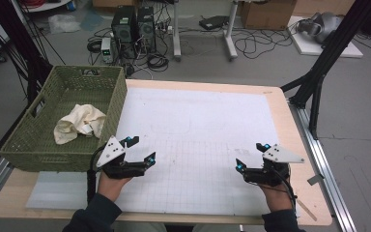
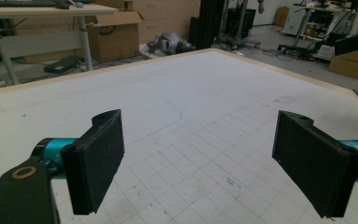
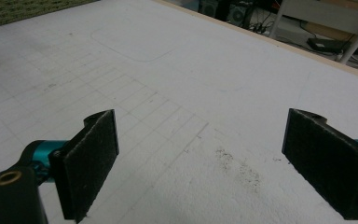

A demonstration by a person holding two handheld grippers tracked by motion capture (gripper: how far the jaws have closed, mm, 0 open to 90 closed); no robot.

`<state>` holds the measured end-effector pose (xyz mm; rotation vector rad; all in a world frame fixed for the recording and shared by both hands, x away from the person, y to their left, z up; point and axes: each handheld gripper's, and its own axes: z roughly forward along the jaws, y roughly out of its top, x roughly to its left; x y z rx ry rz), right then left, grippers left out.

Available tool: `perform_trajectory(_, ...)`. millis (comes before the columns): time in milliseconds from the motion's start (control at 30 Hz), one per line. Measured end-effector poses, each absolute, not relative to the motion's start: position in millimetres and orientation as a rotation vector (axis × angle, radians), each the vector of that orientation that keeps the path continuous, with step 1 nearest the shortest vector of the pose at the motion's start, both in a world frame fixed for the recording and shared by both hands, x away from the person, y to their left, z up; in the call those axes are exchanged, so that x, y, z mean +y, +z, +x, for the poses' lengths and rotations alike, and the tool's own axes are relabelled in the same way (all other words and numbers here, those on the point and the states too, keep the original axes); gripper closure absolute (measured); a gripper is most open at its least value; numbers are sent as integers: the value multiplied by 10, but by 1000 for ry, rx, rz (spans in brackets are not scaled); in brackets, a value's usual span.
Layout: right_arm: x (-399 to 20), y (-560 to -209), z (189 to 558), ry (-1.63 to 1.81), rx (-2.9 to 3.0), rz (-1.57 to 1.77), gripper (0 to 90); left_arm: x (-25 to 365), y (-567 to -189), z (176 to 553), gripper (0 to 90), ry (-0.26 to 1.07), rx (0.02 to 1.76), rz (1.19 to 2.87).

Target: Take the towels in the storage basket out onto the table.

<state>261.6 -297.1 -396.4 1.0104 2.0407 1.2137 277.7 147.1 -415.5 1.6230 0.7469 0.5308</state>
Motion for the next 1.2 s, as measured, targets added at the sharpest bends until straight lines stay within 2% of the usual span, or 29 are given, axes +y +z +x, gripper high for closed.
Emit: perform_trajectory(1200,-2969,-3981,2626,1256,2065,1025,98,1462,-4050,2780,179,490,734,1642)
